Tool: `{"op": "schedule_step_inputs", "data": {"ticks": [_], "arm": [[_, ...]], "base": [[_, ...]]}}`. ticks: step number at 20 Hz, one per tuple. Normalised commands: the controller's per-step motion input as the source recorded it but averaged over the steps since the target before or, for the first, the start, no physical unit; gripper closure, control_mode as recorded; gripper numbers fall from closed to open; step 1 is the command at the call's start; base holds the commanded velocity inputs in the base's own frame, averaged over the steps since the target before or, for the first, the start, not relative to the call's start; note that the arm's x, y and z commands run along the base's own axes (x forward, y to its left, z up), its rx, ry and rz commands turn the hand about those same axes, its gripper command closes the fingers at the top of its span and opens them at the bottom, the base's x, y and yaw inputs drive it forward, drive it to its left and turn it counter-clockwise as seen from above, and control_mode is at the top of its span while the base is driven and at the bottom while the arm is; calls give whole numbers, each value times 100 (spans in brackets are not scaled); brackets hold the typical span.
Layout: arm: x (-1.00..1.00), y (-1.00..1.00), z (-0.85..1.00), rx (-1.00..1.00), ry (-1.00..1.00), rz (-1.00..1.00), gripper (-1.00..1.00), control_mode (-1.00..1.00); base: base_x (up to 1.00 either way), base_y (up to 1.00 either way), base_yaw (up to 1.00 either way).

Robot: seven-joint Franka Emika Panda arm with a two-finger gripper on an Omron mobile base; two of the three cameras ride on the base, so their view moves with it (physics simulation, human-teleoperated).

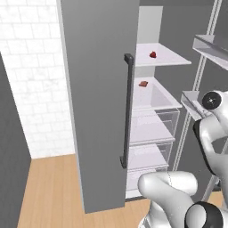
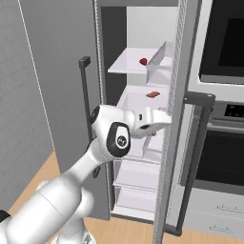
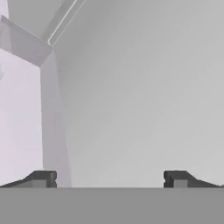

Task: Take the strawberry from the fridge and place it on top of the pancake, located on the dining counter.

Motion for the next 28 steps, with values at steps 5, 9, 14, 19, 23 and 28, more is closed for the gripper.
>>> {"op": "schedule_step_inputs", "data": {"ticks": [5, 9, 14, 19, 23, 28], "arm": [[-3, -83, 10, 5, -5, -2, -100, -100], [0, -57, 3, 5, -3, 0, -100, -100], [-15, 9, 4, 0, -3, 2, -100, -100], [-52, 82, 2, 2, 0, 0, -100, -100], [-34, 98, 0, 1, -5, 0, -100, -100], [-34, 99, 0, 7, -9, 1, -100, -100]], "base": [[0, 0, 0], [0, 0, 0], [0, 0, 0], [0, 0, 0], [0, 0, 0], [0, 0, 0]]}}
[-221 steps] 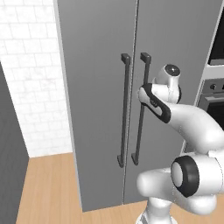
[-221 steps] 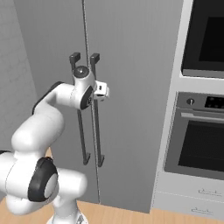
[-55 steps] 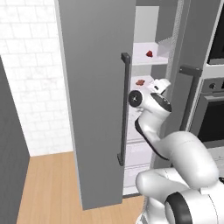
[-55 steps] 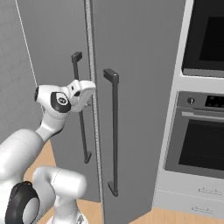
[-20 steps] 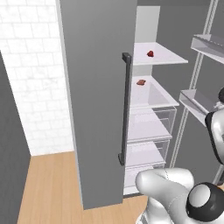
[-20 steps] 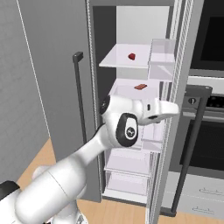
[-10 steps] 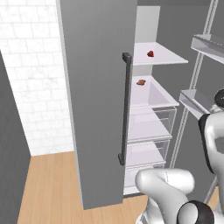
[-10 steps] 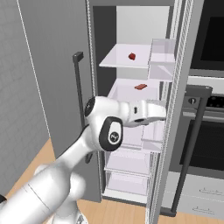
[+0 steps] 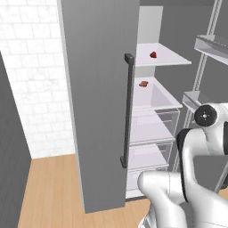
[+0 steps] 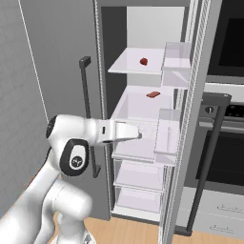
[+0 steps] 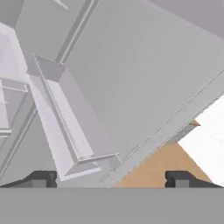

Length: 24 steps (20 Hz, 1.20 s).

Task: Take the strawberry from the fridge and place it on top of the pancake, located on the dining counter.

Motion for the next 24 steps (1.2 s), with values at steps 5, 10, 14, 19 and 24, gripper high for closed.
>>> {"op": "schedule_step_inputs", "data": {"ticks": [5, 10, 14, 19, 24], "arm": [[-45, 72, 0, 13, -1, 11, -100, -100], [-34, 70, 1, 20, 0, 20, -100, -100], [-28, 66, -12, 24, -1, 24, -100, -100], [-8, 59, -42, 27, -1, 27, -100, -100], [0, 50, -48, 26, 0, 26, -100, -100]], "base": [[0, 0, 0], [0, 0, 0], [0, 0, 0], [0, 0, 0], [0, 0, 0]]}}
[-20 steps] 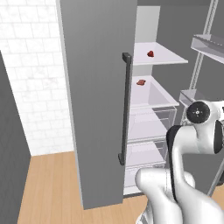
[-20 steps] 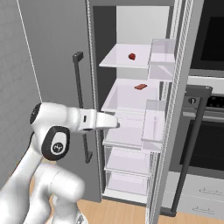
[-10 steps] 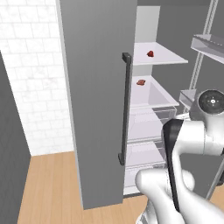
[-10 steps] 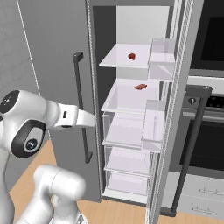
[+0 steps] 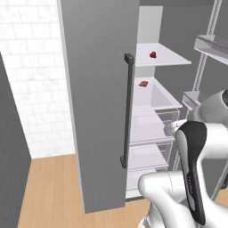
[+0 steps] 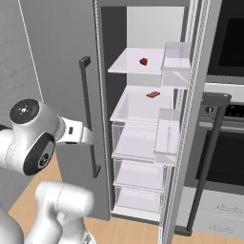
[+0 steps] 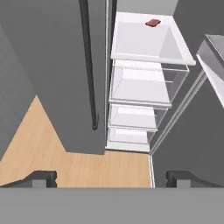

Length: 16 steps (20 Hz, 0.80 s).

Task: Take the strawberry from the fridge and place it on top of the pancake, located on the dining counter.

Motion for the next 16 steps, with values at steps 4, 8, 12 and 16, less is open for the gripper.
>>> {"op": "schedule_step_inputs", "data": {"ticks": [4, 8, 12, 16], "arm": [[9, 42, -41, 8, 0, 18, -100, -100], [0, 3, -2, -1, 0, 1, -100, 100], [0, 0, 0, 0, 0, 0, -100, 100], [0, 0, 0, 0, 0, 0, -100, 100]], "base": [[0, 0, 0], [18, -3, 1], [49, -36, -17], [50, -61, -28]]}}
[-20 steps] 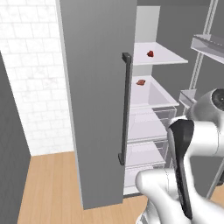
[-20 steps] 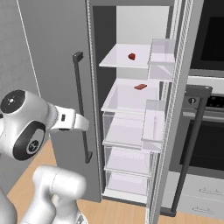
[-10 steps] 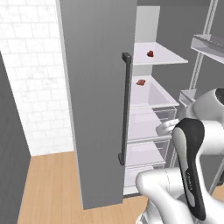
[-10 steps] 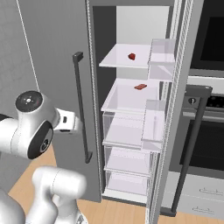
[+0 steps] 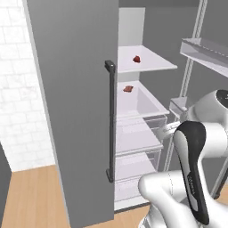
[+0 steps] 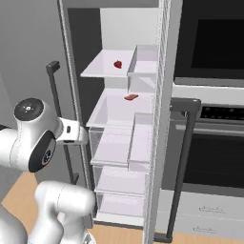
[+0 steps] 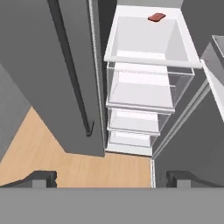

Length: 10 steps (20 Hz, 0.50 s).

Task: Take the strawberry from the fridge and place it on top of the pancake, located on the dining counter.

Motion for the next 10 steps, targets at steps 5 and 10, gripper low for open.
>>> {"op": "schedule_step_inputs", "data": {"ticks": [5, 10], "arm": [[0, 0, 0, 0, 0, 0, -100, 100], [0, 0, 0, 0, 0, 0, -100, 100]], "base": [[72, -14, -27], [82, 6, -9]]}}
